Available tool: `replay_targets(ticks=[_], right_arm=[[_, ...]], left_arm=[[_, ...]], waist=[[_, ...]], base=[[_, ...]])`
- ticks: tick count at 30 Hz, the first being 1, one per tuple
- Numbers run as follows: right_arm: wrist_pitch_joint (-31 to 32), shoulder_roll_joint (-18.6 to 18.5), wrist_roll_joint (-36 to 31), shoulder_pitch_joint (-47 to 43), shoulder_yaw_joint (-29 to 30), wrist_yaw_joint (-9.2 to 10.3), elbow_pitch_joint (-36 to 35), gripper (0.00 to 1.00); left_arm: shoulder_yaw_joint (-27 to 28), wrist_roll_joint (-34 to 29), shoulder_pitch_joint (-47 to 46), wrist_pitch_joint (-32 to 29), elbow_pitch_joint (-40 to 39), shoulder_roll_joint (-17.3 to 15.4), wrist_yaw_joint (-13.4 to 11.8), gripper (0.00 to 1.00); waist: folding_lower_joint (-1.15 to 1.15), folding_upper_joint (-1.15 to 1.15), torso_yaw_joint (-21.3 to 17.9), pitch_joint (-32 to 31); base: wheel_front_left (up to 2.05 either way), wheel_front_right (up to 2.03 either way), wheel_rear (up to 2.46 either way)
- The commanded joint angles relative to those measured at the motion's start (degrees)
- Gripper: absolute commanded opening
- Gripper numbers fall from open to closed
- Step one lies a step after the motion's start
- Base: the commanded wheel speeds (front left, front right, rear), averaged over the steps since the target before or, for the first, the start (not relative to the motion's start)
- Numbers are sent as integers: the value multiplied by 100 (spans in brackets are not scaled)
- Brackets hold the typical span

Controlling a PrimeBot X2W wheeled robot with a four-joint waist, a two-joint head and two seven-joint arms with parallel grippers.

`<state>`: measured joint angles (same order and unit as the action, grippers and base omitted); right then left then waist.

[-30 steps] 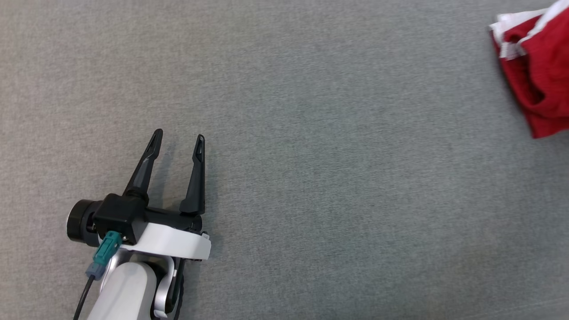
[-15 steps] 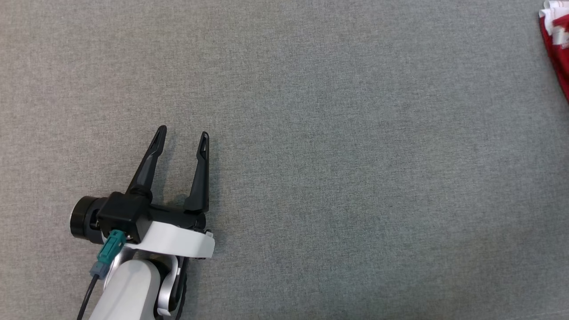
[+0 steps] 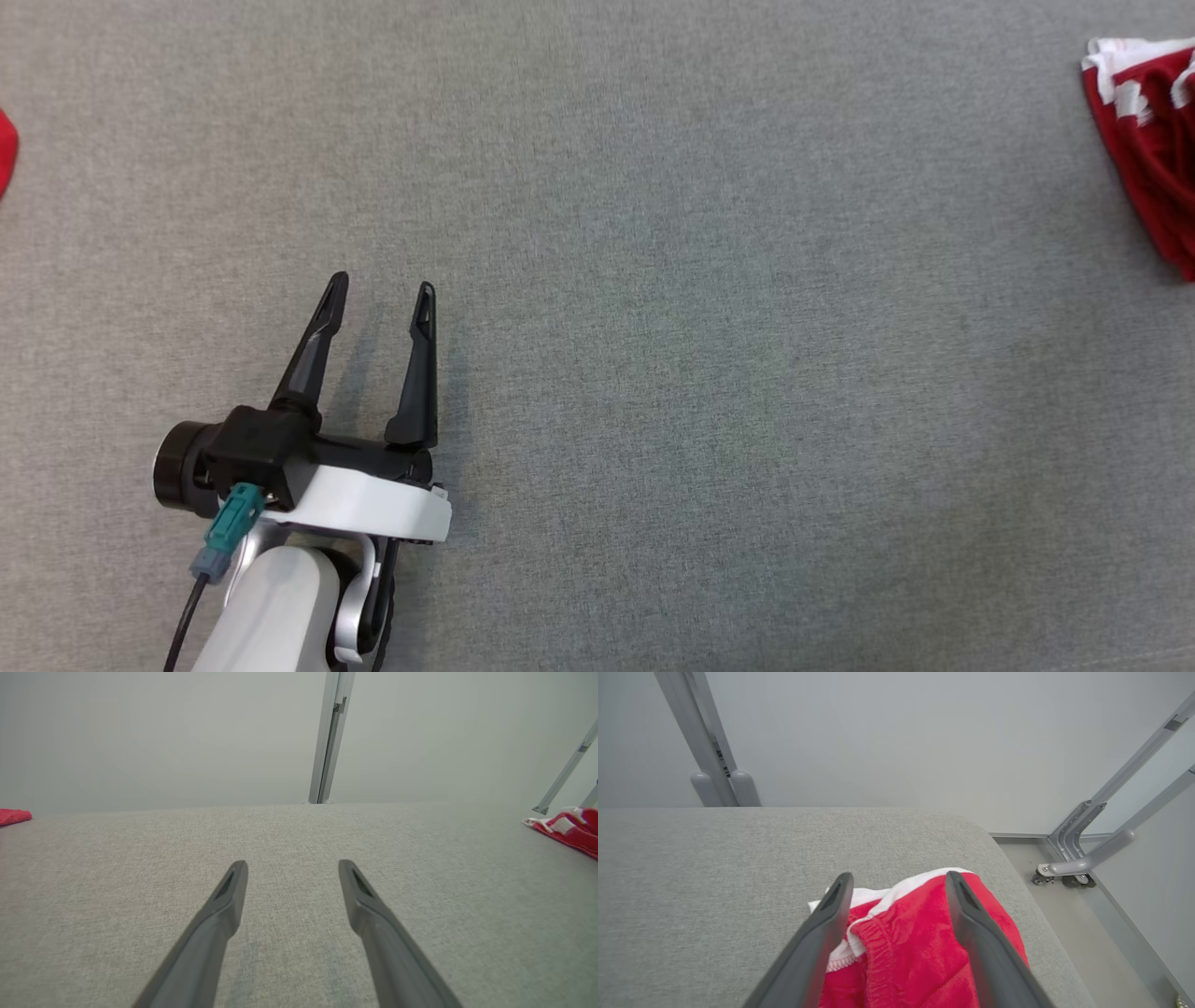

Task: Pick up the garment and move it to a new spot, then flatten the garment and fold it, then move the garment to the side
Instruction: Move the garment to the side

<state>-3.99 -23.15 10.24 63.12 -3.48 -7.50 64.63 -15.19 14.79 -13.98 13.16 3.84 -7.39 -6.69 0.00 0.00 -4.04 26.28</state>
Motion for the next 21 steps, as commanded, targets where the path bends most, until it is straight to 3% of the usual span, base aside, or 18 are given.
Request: replay_targets(ticks=[1,12,21], right_arm=[[-81,59,61,-46,-62,1,-82,100],[-688,604,608,-782,-475,1,-732,100],[-1026,1091,710,-2217,-349,1,-1655,100]], left_arm=[[47,53,-28,37,40,-21,-29,100],[323,364,247,161,561,67,-85,100],[490,510,642,201,943,154,-55,100]], waist=[[0,0,2,-128],[0,0,164,-996],[0,0,460,-1778]], base=[[0,0,0],[0,0,0],[0,0,0]])
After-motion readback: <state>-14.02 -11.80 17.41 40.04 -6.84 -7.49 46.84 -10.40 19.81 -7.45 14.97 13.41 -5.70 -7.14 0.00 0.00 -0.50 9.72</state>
